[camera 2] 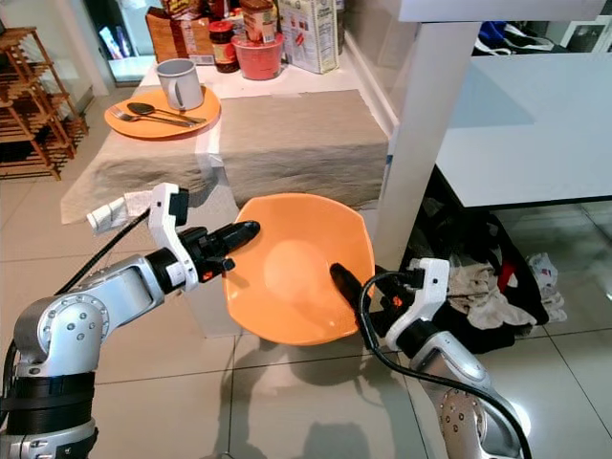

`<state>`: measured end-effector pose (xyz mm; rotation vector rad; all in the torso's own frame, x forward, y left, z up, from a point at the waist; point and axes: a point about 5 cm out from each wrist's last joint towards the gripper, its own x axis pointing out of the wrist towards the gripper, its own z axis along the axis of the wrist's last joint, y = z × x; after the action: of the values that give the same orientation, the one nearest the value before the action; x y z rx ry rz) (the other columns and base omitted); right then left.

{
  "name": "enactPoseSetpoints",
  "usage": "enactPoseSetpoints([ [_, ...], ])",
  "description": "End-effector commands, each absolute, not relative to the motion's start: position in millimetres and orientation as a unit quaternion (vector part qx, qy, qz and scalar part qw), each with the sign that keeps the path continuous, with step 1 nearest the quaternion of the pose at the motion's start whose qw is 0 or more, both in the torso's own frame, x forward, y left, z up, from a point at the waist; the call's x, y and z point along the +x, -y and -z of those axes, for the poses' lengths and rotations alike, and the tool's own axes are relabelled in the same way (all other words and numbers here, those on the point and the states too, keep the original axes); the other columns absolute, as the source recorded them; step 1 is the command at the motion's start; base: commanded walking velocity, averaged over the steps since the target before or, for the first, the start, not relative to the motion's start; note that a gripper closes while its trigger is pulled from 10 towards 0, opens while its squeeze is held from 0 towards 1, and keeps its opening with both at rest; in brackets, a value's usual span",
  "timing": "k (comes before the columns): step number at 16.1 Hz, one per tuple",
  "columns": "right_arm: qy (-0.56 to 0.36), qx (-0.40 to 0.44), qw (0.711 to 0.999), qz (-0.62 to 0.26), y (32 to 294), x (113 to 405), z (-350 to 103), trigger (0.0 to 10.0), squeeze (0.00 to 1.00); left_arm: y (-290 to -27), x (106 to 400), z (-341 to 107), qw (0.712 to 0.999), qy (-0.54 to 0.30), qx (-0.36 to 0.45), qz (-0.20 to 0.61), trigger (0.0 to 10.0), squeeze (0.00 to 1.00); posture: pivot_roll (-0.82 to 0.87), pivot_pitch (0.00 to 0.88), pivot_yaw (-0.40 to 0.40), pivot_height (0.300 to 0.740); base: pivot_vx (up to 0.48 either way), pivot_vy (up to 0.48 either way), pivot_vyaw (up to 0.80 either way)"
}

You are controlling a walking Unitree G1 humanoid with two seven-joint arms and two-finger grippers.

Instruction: Setting the table

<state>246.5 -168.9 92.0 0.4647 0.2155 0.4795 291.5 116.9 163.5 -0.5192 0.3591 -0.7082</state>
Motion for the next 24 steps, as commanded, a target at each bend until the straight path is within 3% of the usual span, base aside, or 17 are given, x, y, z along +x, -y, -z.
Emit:
enactPoseSetpoints([
  [1,-0.122,0.224,0.940,-0.229,163.9,247.7,-85.6,10.0,1.00,-100.5,286.8,-178.6,0.867,-0.147,-0.260,0.398,0.0,0.00,-0.01,0.000,0.056,0.740,0.000,0.000,0.00],
  [3,-0.123,0.214,0.943,-0.225,163.3,248.3,-84.7,10.0,1.00,-99.9,286.8,-179.3,0.868,-0.145,-0.260,0.398,0.0,0.00,-0.01,0.000,0.056,0.740,0.000,0.000,0.00],
  [4,-0.129,0.197,0.948,-0.213,163.1,250.5,-81.6,10.0,0.00,-100.0,287.5,-180.1,0.868,-0.143,-0.260,0.397,0.0,0.00,-0.01,0.000,0.055,0.740,0.000,0.000,0.00],
  [5,-0.131,0.195,0.949,-0.211,162.7,251.0,-80.7,10.0,0.00,-100.1,287.8,-180.3,0.869,-0.143,-0.260,0.397,0.0,0.00,-0.01,0.000,0.055,0.740,0.000,0.000,0.00],
  [6,-0.131,0.202,0.946,-0.215,160.5,250.5,-79.9,0.0,0.00,-100.1,288.0,-180.6,0.869,-0.142,-0.261,0.396,0.0,0.00,-0.01,0.000,0.054,0.740,0.000,0.000,0.00],
  [13,-0.122,0.252,0.928,-0.247,148.4,247.7,-85.8,0.0,0.00,-100.0,289.2,-180.8,0.869,-0.143,-0.262,0.394,0.0,0.00,-0.01,0.000,0.055,0.740,0.000,0.000,0.00],
  [24,-0.121,0.261,0.928,-0.238,148.4,245.6,-86.1,0.0,0.00,-104.4,291.5,-170.8,0.890,-0.147,-0.199,0.383,0.0,0.00,-0.01,0.000,0.058,0.740,0.000,0.000,0.00],
])
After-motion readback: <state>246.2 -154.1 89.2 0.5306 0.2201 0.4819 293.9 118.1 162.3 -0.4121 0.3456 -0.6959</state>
